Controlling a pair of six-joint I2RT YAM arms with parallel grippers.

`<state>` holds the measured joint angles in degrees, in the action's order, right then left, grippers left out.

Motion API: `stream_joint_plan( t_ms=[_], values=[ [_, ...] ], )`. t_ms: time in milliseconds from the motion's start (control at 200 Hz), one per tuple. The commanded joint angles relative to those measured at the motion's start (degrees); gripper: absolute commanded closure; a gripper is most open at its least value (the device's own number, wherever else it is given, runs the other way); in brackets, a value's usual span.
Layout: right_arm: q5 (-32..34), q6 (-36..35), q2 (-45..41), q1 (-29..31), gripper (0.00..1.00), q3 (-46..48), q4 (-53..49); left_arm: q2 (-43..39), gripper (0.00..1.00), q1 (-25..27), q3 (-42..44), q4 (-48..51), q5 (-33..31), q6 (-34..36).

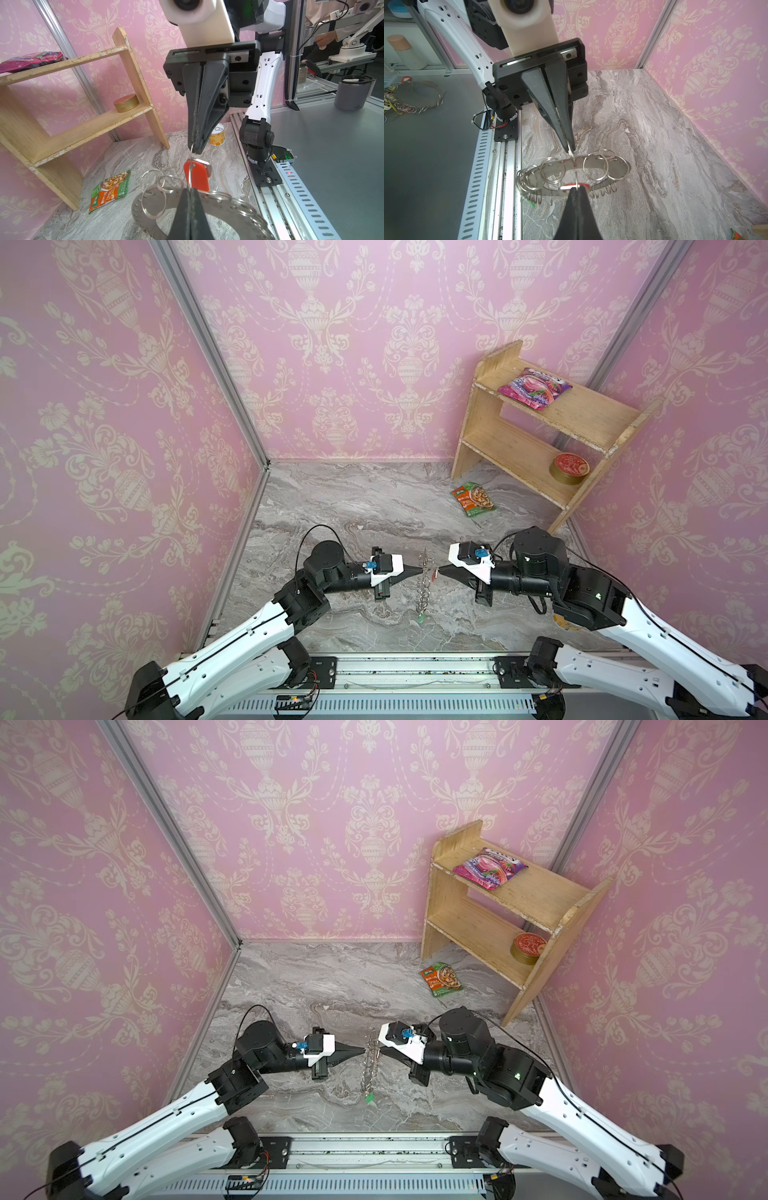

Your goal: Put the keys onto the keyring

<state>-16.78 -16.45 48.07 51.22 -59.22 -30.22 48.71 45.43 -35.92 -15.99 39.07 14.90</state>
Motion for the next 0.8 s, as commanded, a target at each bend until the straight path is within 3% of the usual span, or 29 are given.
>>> stream_joint_plan(
  t_ms=[0,796],
  values=[
    [-1.49,1.18,0.35,-0.33,1.00,0.63,1.13,-1.07,1.00,-0.38,0.50,-3.82,-0.97,0.00],
    [-2.59,1.81,1.67,-1.19,1.00,-0.19,3.16,-0.14,1.00,-0.25,0.12,-4.04,1.32,-0.92]
  ],
)
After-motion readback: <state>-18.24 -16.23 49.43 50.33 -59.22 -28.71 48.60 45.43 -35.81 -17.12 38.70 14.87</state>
